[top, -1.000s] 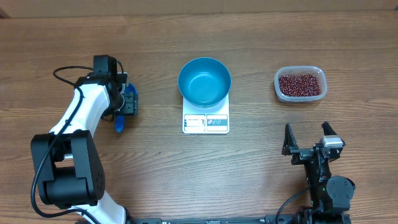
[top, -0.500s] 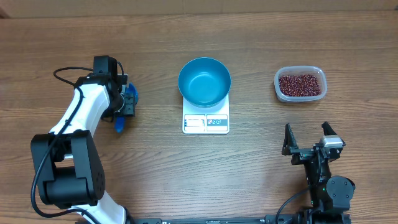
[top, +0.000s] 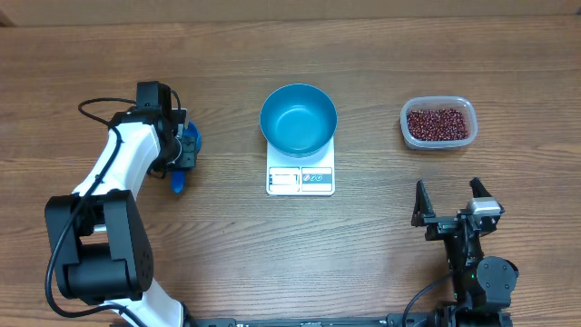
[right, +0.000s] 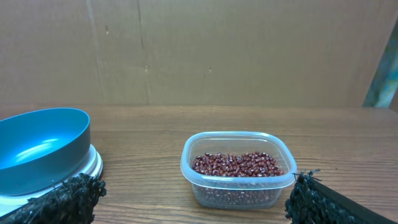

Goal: Scoop item into bowl and weigh 150g on scale
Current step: 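Close the left gripper on the blue scoop handle and lift, then carry the scoop over the bowl toward the right arm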

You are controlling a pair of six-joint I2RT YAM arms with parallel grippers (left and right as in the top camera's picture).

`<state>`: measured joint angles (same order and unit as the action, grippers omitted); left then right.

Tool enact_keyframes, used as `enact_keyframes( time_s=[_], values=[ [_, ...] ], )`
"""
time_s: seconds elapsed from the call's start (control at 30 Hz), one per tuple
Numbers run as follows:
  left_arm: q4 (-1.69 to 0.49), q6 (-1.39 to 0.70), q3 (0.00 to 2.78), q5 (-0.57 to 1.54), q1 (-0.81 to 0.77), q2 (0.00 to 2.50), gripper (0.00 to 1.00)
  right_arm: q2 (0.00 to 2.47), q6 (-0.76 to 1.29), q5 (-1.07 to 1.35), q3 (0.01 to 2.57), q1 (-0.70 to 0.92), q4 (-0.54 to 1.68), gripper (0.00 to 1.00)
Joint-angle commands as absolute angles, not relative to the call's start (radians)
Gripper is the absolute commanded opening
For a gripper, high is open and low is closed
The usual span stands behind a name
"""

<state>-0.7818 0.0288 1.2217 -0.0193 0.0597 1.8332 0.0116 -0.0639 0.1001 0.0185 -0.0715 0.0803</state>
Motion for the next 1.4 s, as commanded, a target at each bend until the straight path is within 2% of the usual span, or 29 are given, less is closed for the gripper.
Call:
enact_keyframes(
  time_s=[0.0,0.37,0.97,1.37],
  values=[
    [-0.786,0.03,1.213,-0.007,0.065,1.844,0.31,0.003,-0.068,0.099,0.008,-0.074,0.077,1.0],
    [-0.789,0.03,1.213,-0.007,0.065,1.844,0.04,0.003,-0.069,0.099,0.008,-0.074,0.077,1.0],
    [-0.828,0.022,1.265,-0.007,0.065,1.837,0.04,0.003,-0.068,0.099,0.008,-0.074,0.077,1.0],
    [-1.09,0.002,1.581,-0.007,0.063,1.83,0.04,0.003,-0.068,0.099,0.008,-0.074,0.077,1.0]
  ],
)
